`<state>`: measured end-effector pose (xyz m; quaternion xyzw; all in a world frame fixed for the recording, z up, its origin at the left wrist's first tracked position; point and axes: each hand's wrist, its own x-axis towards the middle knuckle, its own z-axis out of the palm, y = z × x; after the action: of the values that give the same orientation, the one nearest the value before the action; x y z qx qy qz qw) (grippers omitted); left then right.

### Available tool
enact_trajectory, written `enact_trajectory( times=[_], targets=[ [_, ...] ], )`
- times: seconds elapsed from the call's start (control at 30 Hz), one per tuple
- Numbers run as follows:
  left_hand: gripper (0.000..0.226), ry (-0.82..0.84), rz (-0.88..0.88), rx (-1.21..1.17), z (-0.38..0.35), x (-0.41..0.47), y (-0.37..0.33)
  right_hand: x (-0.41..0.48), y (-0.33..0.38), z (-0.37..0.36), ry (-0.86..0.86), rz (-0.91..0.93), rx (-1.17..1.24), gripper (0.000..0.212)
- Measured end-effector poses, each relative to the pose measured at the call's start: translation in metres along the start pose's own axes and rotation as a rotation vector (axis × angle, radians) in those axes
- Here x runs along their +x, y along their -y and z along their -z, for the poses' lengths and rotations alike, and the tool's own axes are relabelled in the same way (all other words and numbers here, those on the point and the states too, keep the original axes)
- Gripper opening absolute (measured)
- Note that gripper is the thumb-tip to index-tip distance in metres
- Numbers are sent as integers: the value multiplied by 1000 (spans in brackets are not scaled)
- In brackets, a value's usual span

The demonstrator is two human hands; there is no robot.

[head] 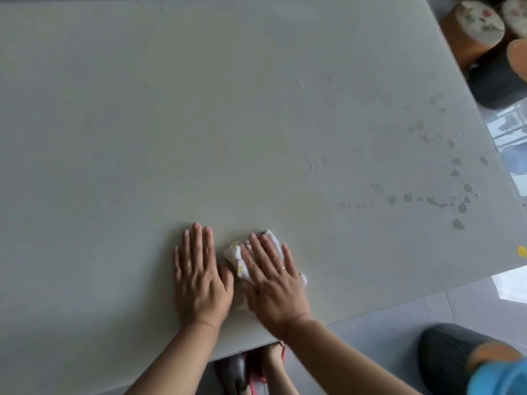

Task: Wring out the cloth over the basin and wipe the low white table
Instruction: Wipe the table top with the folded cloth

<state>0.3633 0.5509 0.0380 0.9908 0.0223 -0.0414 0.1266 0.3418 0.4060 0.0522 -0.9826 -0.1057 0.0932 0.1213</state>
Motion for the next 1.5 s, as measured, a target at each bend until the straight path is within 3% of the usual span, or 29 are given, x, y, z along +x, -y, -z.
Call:
enact_trajectory(
  times=[0.07,0.17,0.3,0.47,0.53,0.6,0.77,0.93,1.07,1.17,1.23,1.37,1.5],
  targets=[
    [64,14,4,-1,0,0,0,-7,-33,8,-40,-55,-63,53],
    [63,24,4,1,-2,0,0,-13,-58,18,-73,-365,-56,57],
    [64,13,6,13,-4,1,1,-14,-15,3,-75,-667,36,63],
    [64,22,1,-10,-1,1,0,-49,50,-15,21,-222,11,59],
    [64,3,-7,-8,-1,1,0,-57,27,-10,55,-66,27,55],
    [64,-19,-15,-1,-2,2,3,-63,-13,-1,57,-22,-34,54],
    [63,-37,-11,13,-5,1,1,-84,-107,28,3,-413,-45,60],
    [63,-47,-8,30,-8,0,3,-64,-56,9,-4,-741,0,65],
    [64,-39,3,35,-7,-1,1,-64,-12,-2,-10,-438,-26,63],
    [64,-32,5,34,-3,0,-2,-75,-45,4,62,-110,-34,60],
    [66,-39,27,28,0,3,-6,-79,-86,13,59,-3,-88,58],
    [68,-65,49,-17,5,26,-31,-77,-155,37,-13,-311,-93,60],
    [68,-52,0,-40,0,64,-70,-60,-142,31,-32,-720,-32,65]
  ],
)
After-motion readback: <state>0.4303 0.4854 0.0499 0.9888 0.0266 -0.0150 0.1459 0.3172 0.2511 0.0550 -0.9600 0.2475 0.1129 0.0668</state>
